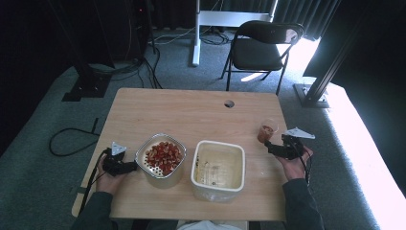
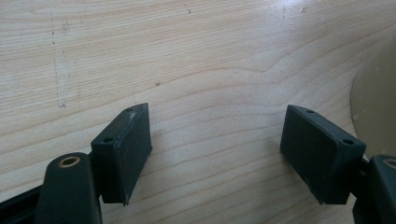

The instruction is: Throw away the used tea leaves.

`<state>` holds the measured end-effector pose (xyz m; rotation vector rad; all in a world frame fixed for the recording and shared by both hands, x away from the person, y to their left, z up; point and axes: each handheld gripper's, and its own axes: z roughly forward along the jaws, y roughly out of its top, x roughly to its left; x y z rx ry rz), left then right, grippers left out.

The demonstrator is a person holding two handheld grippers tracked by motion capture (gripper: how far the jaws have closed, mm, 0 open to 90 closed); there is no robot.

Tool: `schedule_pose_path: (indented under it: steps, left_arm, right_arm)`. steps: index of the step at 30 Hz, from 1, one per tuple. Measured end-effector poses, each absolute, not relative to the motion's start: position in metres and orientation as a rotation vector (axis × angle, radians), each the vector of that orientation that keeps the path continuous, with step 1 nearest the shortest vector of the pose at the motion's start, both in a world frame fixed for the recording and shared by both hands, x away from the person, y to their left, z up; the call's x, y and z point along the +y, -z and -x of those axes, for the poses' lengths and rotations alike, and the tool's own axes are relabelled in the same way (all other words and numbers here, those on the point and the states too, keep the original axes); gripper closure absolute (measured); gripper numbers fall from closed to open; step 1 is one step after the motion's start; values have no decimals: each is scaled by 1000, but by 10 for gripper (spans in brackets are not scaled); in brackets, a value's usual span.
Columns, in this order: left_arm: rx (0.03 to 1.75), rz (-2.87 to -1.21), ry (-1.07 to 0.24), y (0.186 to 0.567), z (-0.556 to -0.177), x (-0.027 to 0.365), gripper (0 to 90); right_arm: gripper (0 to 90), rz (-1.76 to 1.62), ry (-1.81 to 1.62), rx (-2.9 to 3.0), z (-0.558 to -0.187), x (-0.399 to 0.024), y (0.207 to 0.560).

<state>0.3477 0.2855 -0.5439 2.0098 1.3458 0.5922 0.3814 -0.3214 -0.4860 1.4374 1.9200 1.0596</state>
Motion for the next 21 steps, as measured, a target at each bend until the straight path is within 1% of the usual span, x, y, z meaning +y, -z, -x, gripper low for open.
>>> schedule_pose_path:
  steps: [13, 21]
  left_arm:
    - [1346, -2009, -592, 544, -348, 285, 254]
    - [1346, -2009, -592, 544, -348, 285, 254]
  right_arm:
    - [175, -1447, -1100, 1881, -411, -327, 508]
    - [186, -1422, -1090, 1868, -433, -320, 507]
